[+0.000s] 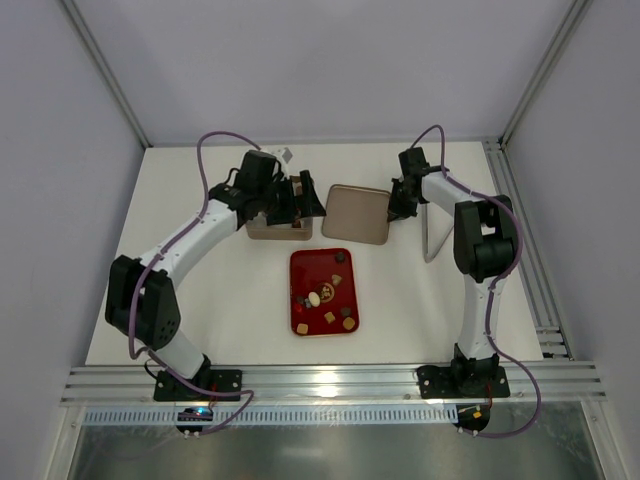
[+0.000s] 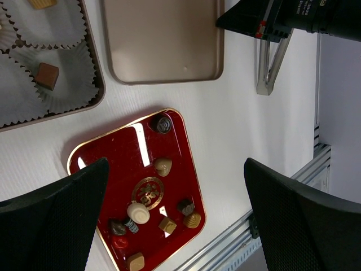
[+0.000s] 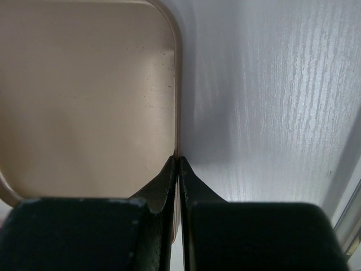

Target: Pack the chocolate

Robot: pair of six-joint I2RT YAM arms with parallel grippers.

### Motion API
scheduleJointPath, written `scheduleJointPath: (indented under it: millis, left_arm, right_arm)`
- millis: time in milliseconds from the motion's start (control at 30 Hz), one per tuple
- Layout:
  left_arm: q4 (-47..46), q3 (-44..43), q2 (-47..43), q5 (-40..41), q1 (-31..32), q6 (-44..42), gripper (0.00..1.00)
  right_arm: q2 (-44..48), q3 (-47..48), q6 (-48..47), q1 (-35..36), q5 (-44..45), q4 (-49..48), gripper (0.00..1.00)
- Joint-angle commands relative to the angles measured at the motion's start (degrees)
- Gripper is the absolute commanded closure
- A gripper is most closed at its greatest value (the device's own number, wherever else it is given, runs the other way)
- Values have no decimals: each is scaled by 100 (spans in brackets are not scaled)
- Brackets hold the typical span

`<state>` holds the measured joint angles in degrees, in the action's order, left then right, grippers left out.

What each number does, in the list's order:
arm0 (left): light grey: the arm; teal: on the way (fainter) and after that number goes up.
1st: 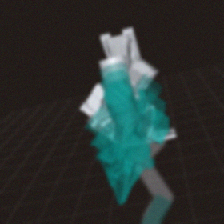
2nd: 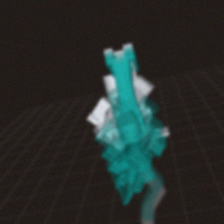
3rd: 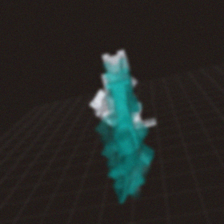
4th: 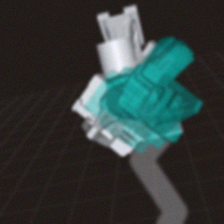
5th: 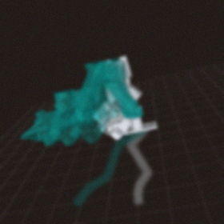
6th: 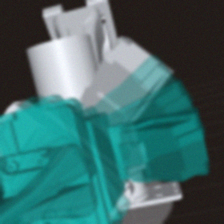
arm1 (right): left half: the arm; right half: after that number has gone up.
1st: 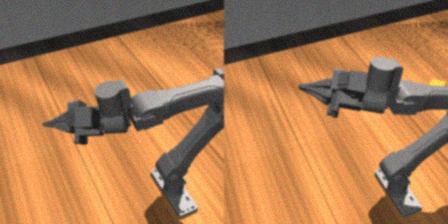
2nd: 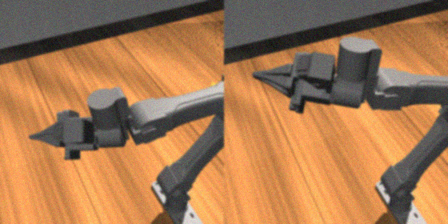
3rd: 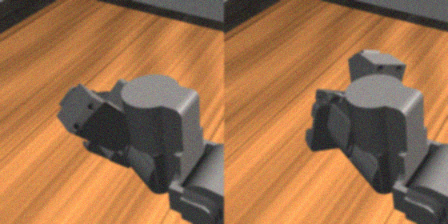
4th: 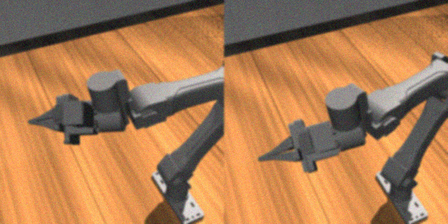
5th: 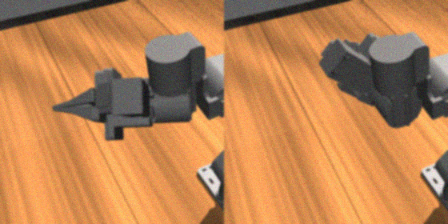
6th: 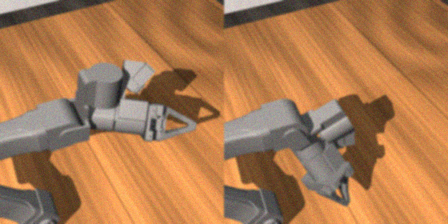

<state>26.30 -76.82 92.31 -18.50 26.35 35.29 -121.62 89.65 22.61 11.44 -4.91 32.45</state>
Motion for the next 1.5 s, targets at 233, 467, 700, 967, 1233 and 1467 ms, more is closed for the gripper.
scheduleJointPath:
  millis: [233,467,700,967,1233,1467]
  left_arm:
    - [-494,-360,313,-136,2,57,0]
    - [-899,-553,665,-426,2,-4,0]
    - [-1145,-747,1033,-549,2,-189,0]
    - [-1277,-1054,1552,-830,2,-207,0]
    - [-1365,-1362,2010,-954,2,-110,0]
    - [-1382,-1555,2308,-910,2,-163,0]
  right_arm:
    - [217,-255,-64,-2,25,-10,96]
    - [630,-272,-37,-81,-10,34,96]
    - [991,-281,-29,-230,-98,112,96]
    - [1378,-325,-11,-397,-256,157,96]
    - [1712,-413,24,-529,-458,148,96]
    - [2151,-668,112,-705,-959,51,96]
